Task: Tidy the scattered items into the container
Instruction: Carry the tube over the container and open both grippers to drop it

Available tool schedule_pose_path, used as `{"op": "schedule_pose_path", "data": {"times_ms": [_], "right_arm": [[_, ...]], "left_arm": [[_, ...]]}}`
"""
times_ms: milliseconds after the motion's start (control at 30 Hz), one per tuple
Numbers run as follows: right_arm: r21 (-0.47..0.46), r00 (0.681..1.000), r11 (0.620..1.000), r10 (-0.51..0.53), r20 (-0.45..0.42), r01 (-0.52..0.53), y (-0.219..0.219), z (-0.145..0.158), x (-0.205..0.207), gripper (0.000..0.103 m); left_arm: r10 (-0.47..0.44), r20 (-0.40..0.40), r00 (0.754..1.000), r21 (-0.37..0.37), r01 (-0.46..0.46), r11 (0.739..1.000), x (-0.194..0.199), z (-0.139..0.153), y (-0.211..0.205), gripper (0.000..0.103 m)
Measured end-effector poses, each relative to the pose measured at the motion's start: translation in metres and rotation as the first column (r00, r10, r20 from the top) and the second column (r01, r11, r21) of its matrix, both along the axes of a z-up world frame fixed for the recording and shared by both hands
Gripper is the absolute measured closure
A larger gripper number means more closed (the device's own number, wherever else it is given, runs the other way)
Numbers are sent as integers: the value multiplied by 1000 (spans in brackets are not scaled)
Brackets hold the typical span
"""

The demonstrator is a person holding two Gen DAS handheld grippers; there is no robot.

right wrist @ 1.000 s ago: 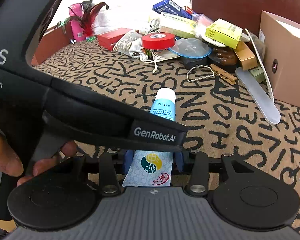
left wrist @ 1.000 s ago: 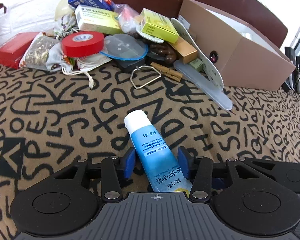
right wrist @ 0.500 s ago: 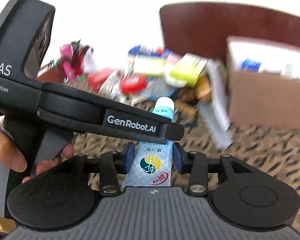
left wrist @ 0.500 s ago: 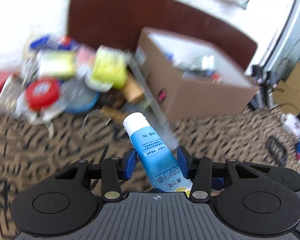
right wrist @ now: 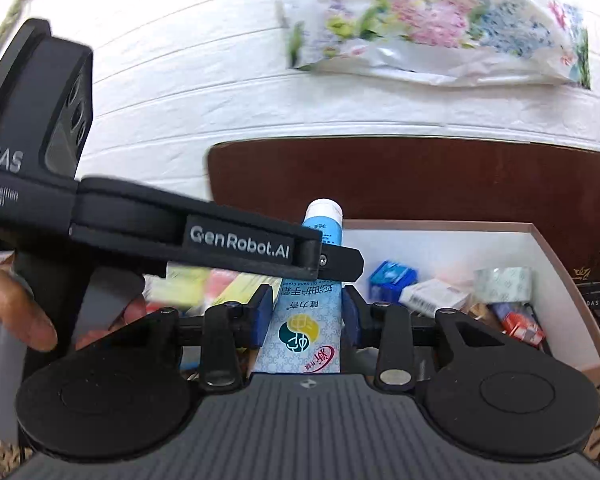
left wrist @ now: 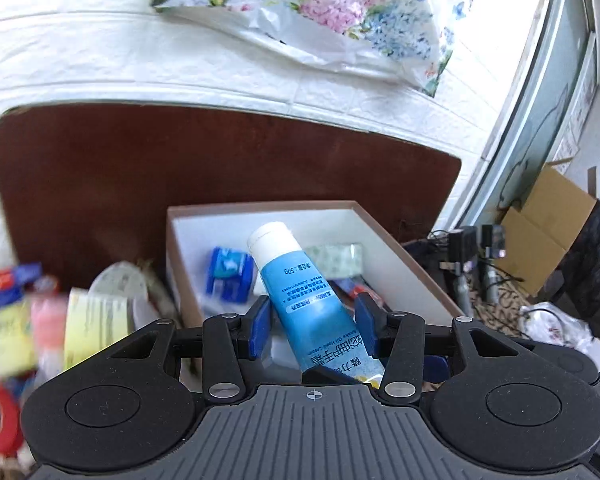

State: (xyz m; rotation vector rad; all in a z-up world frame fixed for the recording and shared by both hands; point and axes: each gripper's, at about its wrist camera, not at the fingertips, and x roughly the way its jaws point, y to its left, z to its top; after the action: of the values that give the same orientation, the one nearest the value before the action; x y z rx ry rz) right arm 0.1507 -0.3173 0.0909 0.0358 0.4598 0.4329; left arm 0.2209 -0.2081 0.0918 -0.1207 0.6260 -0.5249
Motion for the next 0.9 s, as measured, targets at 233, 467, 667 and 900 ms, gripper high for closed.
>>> {"op": "schedule_pose_path", "data": {"times_ms": [233,467,667,900], "right_arm": [[-57,994,998,8,-112,-14,12,-34,58,97],[-46,984,999,20,-177,-28,13,-58,96,101],[-69,977,998,-1,-215,-14,8,-70,107,90],[-127,976,992,-34,-213,6,3,-76,99,41]], "left_arm": [[4,-120,993,35,0,999,73,-48,-14,64],[-9,-145,989,56,17,998,99,-67,-11,95],[15,-137,990,38,-10,999,106,-77,-1,55],[-41,-101,994,26,44,999,83,-67,-15,2]]}}
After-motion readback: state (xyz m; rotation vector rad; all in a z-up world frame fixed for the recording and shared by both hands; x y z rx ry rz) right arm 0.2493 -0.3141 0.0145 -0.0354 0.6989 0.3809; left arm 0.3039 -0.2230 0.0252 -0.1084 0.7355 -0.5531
